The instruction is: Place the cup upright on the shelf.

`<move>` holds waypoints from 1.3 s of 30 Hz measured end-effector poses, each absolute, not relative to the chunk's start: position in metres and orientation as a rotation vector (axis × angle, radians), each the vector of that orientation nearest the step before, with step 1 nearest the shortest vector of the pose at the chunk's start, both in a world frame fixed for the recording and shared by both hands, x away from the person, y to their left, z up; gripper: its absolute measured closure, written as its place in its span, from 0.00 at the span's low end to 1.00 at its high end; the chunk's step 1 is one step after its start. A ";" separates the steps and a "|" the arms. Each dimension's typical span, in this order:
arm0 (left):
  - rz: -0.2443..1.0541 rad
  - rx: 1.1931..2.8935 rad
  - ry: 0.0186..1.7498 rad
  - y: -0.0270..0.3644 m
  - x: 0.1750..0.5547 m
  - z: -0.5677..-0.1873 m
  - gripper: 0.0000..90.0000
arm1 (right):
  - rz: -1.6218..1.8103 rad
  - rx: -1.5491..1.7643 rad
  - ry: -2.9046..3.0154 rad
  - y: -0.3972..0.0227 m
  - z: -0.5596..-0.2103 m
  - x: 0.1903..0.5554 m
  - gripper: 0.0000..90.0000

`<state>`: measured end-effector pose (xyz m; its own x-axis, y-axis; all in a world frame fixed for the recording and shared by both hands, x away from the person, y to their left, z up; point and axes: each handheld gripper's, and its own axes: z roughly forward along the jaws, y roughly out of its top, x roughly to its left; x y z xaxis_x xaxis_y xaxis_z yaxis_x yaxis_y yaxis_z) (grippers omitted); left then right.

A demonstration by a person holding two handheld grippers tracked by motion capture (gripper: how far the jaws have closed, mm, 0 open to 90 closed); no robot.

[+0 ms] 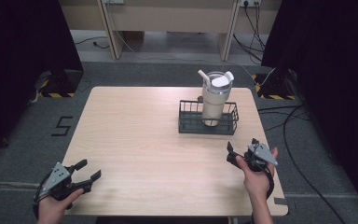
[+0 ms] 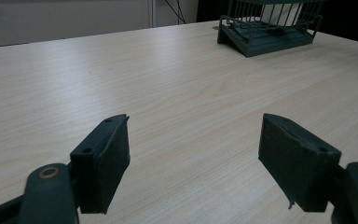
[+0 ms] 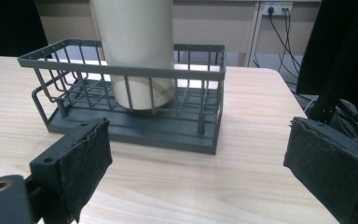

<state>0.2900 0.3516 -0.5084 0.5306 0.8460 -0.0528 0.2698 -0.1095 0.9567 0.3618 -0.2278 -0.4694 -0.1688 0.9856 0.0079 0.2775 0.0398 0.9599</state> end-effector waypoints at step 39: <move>0.647 1.657 0.958 0.351 0.290 -0.508 0.27 | 1.160 1.390 1.550 -0.243 -0.500 0.333 0.10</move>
